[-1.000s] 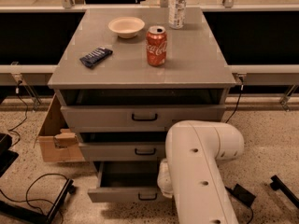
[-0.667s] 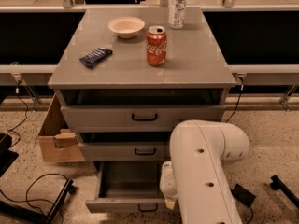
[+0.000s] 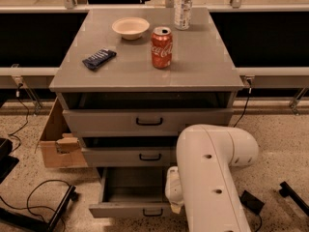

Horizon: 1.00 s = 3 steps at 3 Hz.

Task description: Open bottom drawer

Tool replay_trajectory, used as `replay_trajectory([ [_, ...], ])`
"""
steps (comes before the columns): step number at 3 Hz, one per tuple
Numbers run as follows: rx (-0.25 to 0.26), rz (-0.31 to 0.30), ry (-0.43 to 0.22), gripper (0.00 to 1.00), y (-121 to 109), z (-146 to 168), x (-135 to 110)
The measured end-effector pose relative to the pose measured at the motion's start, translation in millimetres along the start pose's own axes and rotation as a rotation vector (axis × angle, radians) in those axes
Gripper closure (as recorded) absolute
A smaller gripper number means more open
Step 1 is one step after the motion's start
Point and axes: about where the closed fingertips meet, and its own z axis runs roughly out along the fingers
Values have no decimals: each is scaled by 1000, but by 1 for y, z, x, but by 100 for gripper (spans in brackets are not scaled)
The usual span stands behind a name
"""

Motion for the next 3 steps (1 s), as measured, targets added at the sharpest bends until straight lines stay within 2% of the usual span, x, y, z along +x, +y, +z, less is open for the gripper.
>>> replay_trajectory([
  [2, 7, 5, 1, 98, 3, -1, 5],
  [3, 5, 5, 2, 75, 4, -1, 6],
])
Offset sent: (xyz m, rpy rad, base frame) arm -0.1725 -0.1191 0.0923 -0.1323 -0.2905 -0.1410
